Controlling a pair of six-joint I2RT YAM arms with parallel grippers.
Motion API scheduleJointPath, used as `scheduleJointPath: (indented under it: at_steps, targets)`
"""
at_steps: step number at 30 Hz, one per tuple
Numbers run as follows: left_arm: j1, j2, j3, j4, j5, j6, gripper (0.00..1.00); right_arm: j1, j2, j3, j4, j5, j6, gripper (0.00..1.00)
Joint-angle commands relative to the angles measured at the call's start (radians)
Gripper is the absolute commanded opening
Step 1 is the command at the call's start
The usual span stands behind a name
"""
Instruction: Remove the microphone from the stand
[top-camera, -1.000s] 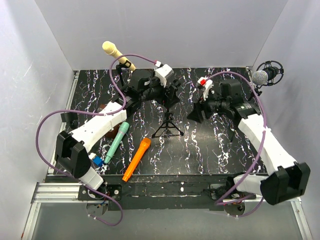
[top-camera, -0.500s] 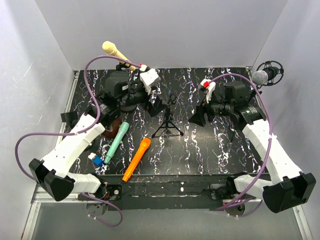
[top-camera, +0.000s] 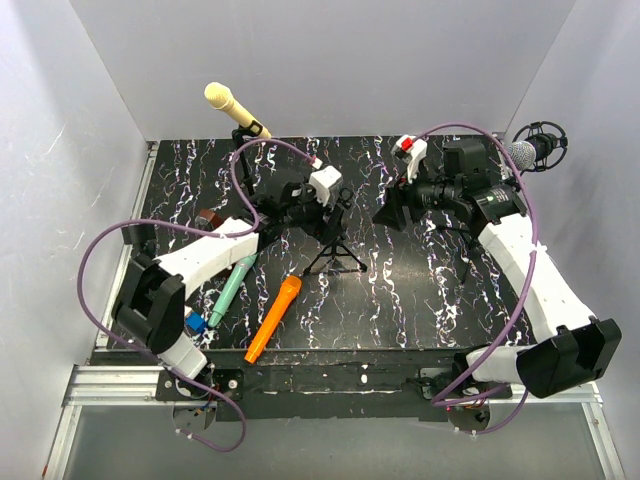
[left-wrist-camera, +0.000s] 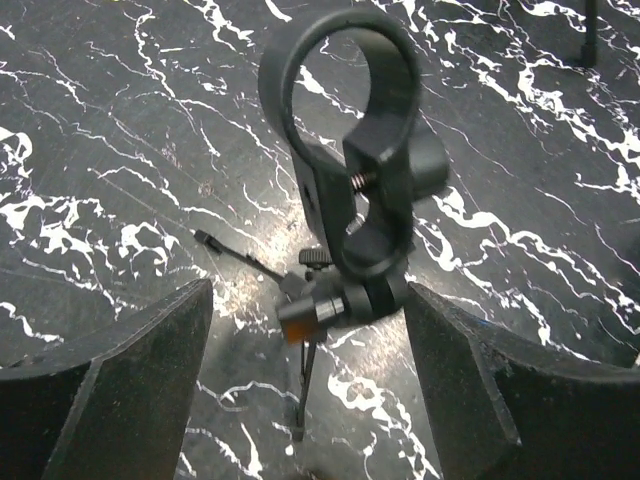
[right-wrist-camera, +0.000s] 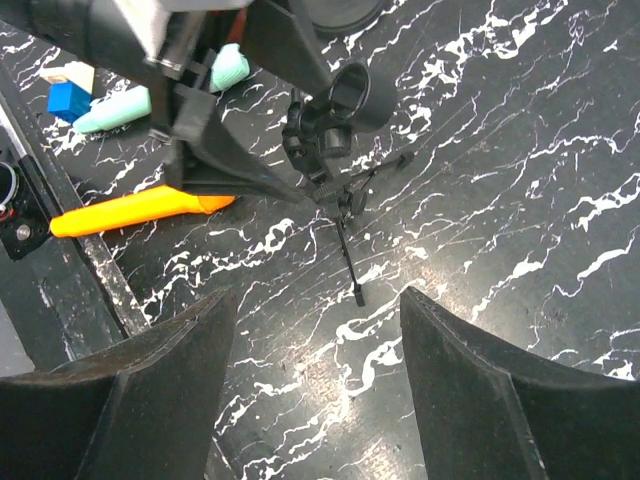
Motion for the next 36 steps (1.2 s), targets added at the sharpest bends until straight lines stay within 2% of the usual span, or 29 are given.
scheduleJointPath:
  at_steps: [1, 7, 12, 17, 27, 29, 30, 31, 33, 36]
  targets:
    - [-0.025, 0.035, 0.038, 0.154, -0.05, -0.042, 0.72, 0.005, -0.044, 0.01, -0.053, 0.03, -0.01, 0.73]
    - [-0.025, 0.107, 0.084, 0.162, -0.096, -0.02, 0.45, 0.005, -0.09, -0.015, -0.082, 0.049, -0.029, 0.73]
    - [-0.027, 0.181, 0.127, 0.203, -0.082, 0.033, 0.16, 0.005, -0.114, -0.051, -0.069, 0.076, -0.035, 0.73]
    - [-0.016, 0.308, 0.25, 0.275, -0.116, 0.08, 0.11, 0.003, -0.126, -0.058, -0.079, 0.09, -0.035, 0.73]
    - [0.03, 0.641, 0.627, 0.285, -0.184, 0.08, 0.09, 0.002, -0.14, -0.059, -0.098, 0.089, -0.029, 0.73]
    - [0.032, 0.674, 0.669, 0.26, -0.194, 0.086, 0.12, 0.0, -0.142, -0.058, -0.099, 0.089, -0.029, 0.73]
    - [0.032, 0.682, 0.675, 0.257, -0.202, 0.086, 0.21, 0.0, -0.143, -0.058, -0.099, 0.092, -0.029, 0.73]
    - [0.032, 0.681, 0.675, 0.248, -0.207, 0.087, 0.36, 0.002, -0.145, -0.058, -0.095, 0.093, -0.029, 0.73]
    - [0.032, 0.658, 0.658, 0.239, -0.196, 0.086, 0.52, -0.001, -0.145, -0.061, -0.09, 0.093, -0.029, 0.73]
    - [0.036, 0.592, 0.594, 0.242, -0.162, 0.09, 0.57, -0.003, -0.143, -0.07, -0.07, 0.093, -0.023, 0.74]
